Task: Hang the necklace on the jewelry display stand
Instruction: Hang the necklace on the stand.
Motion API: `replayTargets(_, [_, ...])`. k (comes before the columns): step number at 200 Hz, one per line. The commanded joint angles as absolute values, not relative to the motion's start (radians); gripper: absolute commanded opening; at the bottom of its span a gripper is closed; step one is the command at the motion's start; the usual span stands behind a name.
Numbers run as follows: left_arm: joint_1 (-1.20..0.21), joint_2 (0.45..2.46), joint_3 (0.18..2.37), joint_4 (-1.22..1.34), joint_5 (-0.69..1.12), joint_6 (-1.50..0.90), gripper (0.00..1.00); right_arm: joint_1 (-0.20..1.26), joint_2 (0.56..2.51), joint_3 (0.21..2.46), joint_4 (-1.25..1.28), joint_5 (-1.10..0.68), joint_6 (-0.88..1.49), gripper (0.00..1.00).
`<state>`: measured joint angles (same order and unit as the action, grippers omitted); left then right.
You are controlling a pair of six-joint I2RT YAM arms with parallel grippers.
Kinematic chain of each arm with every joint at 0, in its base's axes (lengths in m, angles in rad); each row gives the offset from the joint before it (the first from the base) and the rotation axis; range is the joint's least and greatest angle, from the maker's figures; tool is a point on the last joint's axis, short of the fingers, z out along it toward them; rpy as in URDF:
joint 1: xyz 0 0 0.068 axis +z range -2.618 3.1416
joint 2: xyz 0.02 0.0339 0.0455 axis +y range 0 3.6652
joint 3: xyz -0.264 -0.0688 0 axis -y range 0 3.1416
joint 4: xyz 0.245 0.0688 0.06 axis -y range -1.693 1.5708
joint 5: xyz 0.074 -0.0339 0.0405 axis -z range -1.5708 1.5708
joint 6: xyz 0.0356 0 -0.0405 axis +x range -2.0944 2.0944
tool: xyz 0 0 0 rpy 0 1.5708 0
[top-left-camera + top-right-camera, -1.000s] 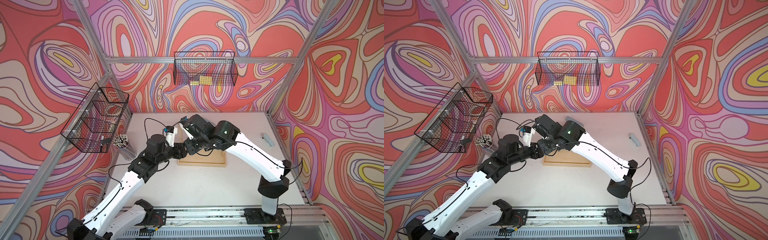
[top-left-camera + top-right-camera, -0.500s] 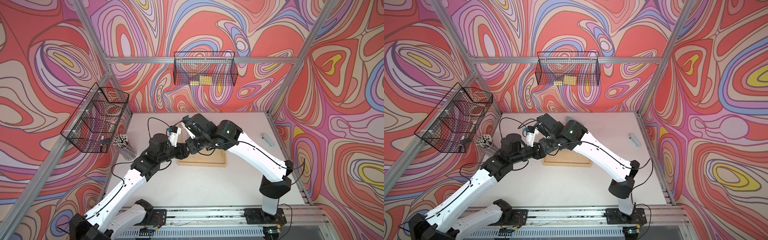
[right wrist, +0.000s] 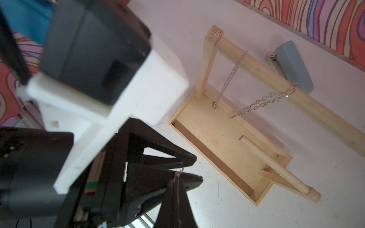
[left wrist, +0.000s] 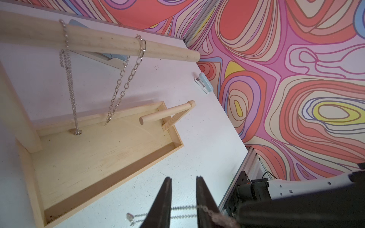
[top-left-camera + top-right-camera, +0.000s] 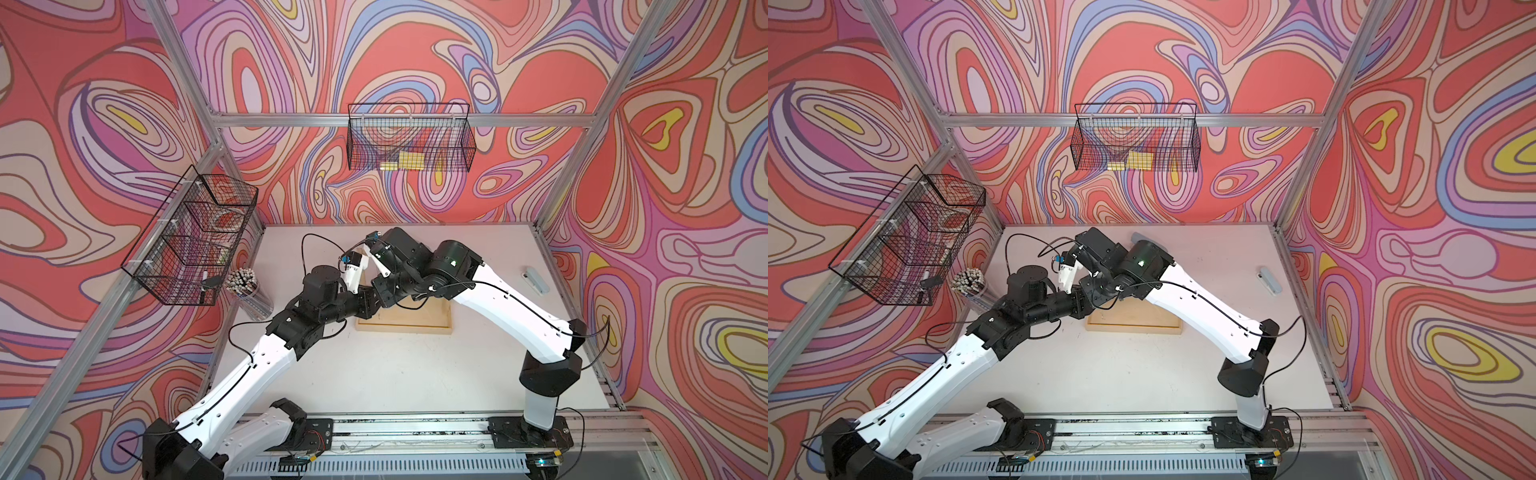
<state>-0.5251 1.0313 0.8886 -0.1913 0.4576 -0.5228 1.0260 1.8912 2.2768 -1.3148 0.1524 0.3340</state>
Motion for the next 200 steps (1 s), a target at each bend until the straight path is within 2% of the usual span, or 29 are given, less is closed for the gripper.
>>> replayTargets(1, [-0.532, 1.029, 0.927, -0.146, 0.475, -0.5, 0.13, 1.021, 1.857, 2.259, -1.292, 0.133, 0.334, 0.0])
replayTargets(15, [-0.532, 1.023, 0.933, -0.156, 0.471, -0.496, 0.0, 1.017, 1.852, 2.248, -1.29, 0.13, 0.332, 0.0])
replayTargets(82, [-0.533, 0.979, 0.966, -0.254, 0.45, -0.461, 0.0, 1.008, 1.801, 2.158, -1.272, 0.151, 0.339, 0.0])
replayTargets(126, [-0.532, 0.972, 1.032, -0.369, 0.399, -0.437, 0.0, 0.995, 1.741, 2.097, -1.249, 0.165, 0.342, 0.27])
replayTargets(200, [-0.534, 0.991, 1.108, -0.461, 0.411, -0.417, 0.0, 0.989, 1.69, 1.986, -1.161, 0.142, 0.347, 0.39])
